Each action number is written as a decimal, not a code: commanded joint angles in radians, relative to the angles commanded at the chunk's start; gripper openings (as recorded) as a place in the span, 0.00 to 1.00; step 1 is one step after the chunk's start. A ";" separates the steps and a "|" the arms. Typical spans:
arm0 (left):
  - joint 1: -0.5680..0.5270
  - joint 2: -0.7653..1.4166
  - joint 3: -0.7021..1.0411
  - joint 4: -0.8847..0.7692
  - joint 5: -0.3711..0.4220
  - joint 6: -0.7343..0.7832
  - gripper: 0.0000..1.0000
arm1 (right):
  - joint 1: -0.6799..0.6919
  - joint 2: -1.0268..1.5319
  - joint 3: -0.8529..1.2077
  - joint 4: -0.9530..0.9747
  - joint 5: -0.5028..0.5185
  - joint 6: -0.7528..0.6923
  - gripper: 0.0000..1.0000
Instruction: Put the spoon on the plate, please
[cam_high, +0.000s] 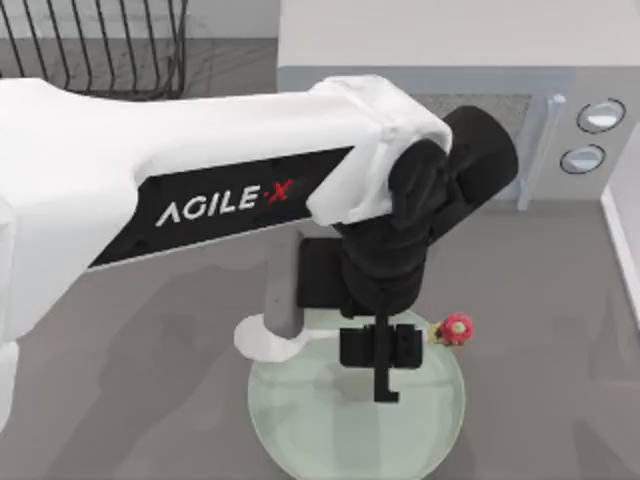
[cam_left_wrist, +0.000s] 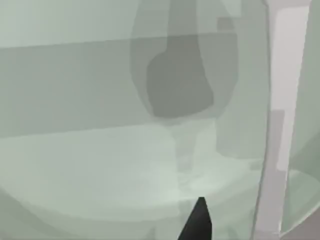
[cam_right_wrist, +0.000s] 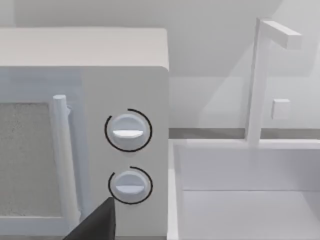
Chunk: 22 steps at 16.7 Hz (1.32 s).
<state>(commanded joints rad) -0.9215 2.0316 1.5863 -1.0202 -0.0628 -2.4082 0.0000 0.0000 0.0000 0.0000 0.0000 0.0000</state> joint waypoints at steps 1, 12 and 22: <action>-0.001 0.000 0.006 0.019 -0.008 -0.001 0.00 | 0.000 0.000 0.000 0.000 0.000 0.000 1.00; 0.015 -0.025 -0.012 0.138 -0.022 0.010 0.00 | 0.000 0.000 0.000 0.000 0.000 0.000 1.00; 0.009 0.039 -0.132 0.068 0.040 0.013 0.00 | 0.000 0.000 0.000 0.000 0.000 0.000 1.00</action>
<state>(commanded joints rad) -0.9122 2.0702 1.4541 -0.9522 -0.0224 -2.3948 0.0000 0.0000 0.0000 0.0000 0.0000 0.0000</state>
